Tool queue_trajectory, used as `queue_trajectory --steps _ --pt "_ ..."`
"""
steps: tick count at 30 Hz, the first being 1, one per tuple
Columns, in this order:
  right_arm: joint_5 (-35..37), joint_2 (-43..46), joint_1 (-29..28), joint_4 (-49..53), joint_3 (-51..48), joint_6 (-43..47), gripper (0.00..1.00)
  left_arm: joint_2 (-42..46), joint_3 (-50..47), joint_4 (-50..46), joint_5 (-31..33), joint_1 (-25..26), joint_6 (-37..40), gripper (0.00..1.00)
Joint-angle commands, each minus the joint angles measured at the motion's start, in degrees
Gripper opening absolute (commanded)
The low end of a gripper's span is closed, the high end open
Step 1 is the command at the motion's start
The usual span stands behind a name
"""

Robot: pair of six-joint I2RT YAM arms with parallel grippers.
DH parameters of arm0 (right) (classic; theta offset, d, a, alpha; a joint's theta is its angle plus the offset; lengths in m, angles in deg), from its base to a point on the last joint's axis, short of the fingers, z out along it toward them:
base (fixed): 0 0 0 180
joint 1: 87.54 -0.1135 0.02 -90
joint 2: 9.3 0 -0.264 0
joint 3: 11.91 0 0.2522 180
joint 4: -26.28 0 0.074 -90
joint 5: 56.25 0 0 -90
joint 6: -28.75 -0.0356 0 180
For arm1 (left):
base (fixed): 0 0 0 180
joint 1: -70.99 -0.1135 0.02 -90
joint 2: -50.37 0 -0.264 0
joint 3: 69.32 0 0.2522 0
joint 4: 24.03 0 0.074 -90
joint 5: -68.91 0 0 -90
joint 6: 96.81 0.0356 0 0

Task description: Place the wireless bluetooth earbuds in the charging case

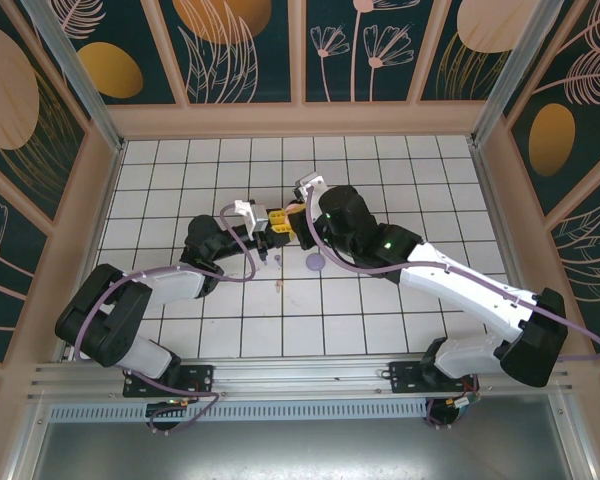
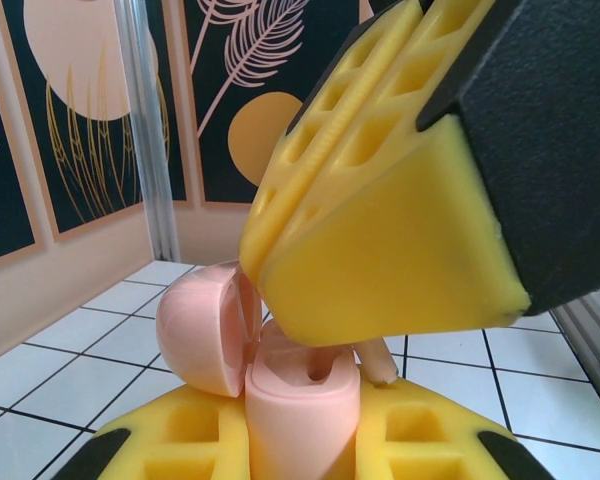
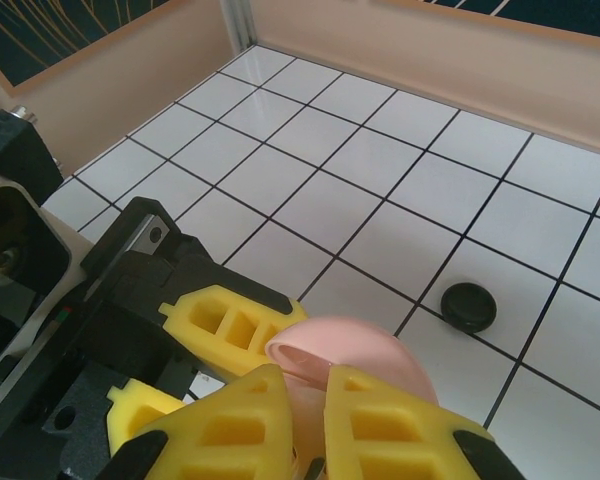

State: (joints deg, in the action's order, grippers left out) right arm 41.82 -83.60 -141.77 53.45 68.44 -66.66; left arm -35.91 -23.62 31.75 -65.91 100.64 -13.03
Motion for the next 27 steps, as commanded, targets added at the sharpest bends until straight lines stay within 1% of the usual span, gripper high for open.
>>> queue_trajectory --steps 1,6,11,27 --pt "0.8 0.9 -0.4 0.7 1.6 -1.3 0.11 1.9 1.7 2.4 -1.2 0.3 0.2 0.00" --pt "-0.5 2.7 -0.3 0.2 5.4 -2.0 0.11 1.8 1.6 2.4 -1.6 0.3 0.2 0.00" --pt "-0.8 3.5 -0.3 0.3 7.1 -2.0 0.12 2.1 1.8 2.0 -1.8 0.3 0.4 0.00" --pt "-0.1 0.2 0.2 -0.7 3.7 -2.1 0.12 3.1 2.5 1.0 -2.4 0.3 0.1 0.00"
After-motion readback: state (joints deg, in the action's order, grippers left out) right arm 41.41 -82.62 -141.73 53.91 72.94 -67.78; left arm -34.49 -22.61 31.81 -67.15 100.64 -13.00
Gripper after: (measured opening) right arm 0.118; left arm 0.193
